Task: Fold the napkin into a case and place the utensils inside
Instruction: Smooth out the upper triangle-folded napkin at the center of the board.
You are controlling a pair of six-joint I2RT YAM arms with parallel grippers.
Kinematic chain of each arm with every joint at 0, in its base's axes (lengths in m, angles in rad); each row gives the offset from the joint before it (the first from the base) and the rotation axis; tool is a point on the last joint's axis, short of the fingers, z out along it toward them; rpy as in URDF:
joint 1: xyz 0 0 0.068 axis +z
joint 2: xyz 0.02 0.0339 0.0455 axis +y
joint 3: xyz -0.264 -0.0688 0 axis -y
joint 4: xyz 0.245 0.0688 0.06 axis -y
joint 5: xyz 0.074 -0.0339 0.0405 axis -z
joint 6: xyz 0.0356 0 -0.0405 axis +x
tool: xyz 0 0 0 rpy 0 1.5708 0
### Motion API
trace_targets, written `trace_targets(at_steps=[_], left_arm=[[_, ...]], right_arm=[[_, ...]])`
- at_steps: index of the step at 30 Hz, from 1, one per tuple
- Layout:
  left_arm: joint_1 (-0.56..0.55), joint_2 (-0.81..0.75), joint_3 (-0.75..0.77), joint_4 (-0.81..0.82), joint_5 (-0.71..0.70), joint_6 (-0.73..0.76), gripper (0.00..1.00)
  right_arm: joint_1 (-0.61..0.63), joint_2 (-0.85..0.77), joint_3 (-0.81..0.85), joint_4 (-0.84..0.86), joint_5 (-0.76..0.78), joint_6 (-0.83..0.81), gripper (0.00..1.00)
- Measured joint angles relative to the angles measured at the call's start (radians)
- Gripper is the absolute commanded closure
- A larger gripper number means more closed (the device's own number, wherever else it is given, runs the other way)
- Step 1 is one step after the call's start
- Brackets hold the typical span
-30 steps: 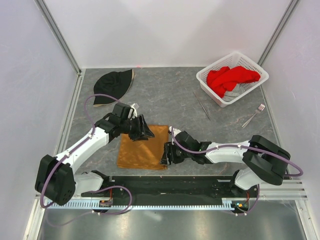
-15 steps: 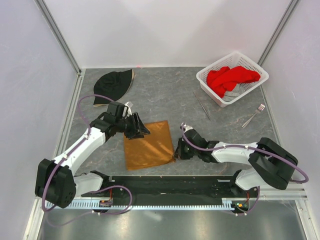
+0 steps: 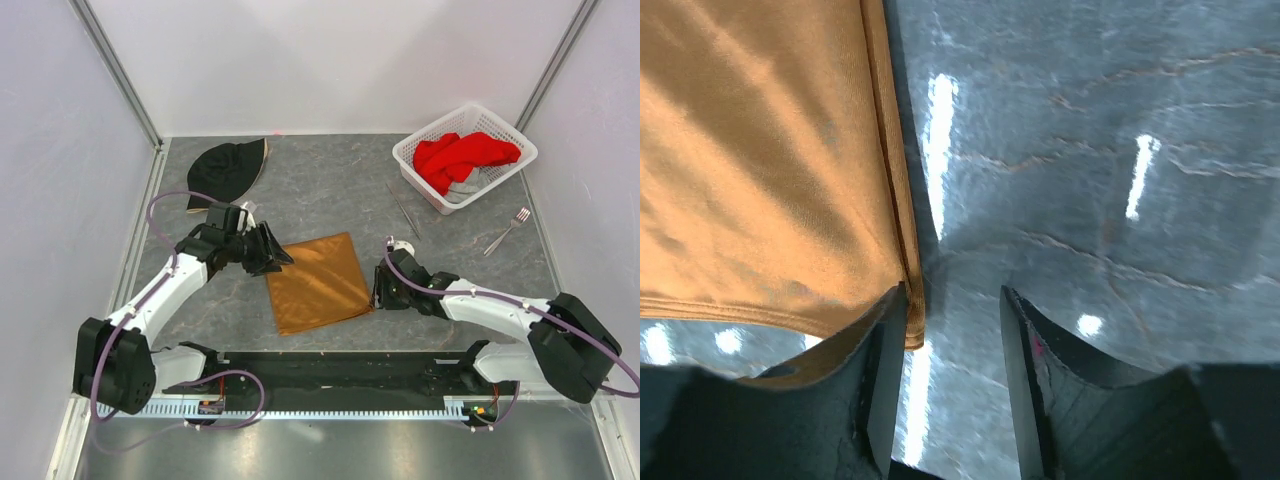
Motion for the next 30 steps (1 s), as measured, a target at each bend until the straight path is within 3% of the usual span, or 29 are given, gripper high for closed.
trace_targets(at_steps=[7, 15, 21, 24, 26, 30], left_arm=[[0.053, 0.056, -0.028, 0.052, 0.045, 0.001, 0.49], [0.065, 0.307, 0.018, 0.133, 0.035, 0.001, 0.63], [0.089, 0.454, 0.068, 0.155, -0.065, 0.0, 0.66], [0.092, 0.482, 0.088, 0.159, -0.091, 0.0, 0.66], [0.092, 0.481, 0.093, 0.159, -0.102, 0.0, 0.64], [0.091, 0.436, 0.097, 0.139, -0.117, 0.002, 0.51]], right_arm=[[-0.001, -0.014, 0.032, -0.068, -0.061, -0.033, 0.5], [-0.003, 0.014, -0.012, 0.023, -0.109, -0.009, 0.66], [-0.001, -0.013, -0.042, 0.035, -0.064, 0.019, 0.72], [-0.001, -0.02, -0.045, 0.03, -0.051, 0.02, 0.71], [0.0, -0.026, -0.042, 0.013, -0.039, 0.019, 0.63], [0.016, -0.066, -0.003, -0.112, 0.03, -0.008, 0.45]])
